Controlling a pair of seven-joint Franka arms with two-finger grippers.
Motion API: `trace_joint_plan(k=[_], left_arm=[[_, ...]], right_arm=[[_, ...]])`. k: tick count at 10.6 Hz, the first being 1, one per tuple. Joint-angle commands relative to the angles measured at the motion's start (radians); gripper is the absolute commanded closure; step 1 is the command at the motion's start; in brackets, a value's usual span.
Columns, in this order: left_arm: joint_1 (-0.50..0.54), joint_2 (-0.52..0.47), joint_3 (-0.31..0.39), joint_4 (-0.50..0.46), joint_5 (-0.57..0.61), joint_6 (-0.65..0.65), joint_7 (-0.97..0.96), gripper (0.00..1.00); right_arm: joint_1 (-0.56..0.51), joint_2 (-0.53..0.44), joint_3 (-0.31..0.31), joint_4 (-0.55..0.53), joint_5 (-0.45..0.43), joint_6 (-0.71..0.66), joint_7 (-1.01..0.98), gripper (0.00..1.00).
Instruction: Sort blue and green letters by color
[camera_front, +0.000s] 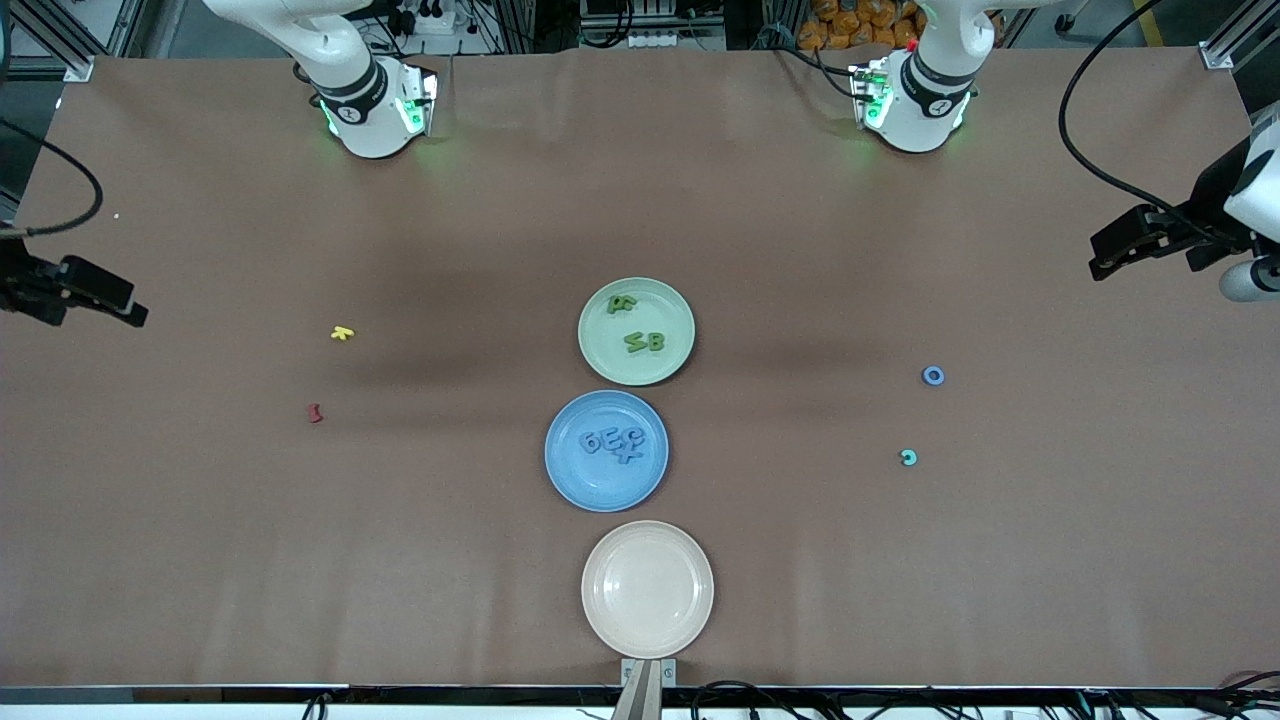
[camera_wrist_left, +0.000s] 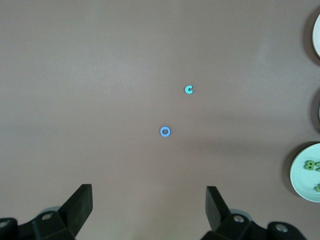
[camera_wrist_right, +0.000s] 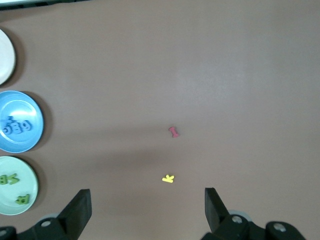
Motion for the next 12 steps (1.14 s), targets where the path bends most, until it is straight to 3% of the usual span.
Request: trace_joint_plan(k=[1,8,12], left_arm=[[0.000,0.036,0.010,0.037,-0.016,0.024,0.040,0.00],[0.006,0.030,0.009,0.036,-0.016,0.030,0.048,0.00],[0.008,-0.002,0.003,0.034,-0.027,-0.031,0.074,0.00]], right_arm=[[0.011,-0.073,0.009,-0.006,-0.022,-0.044,0.049,0.00],[0.014,-0.075,0.003,-0.006,-0.031,-0.038,0.038,0.00],[0.016,-0.075,0.008,-0.006,-0.038,-0.045,0.041,0.00]])
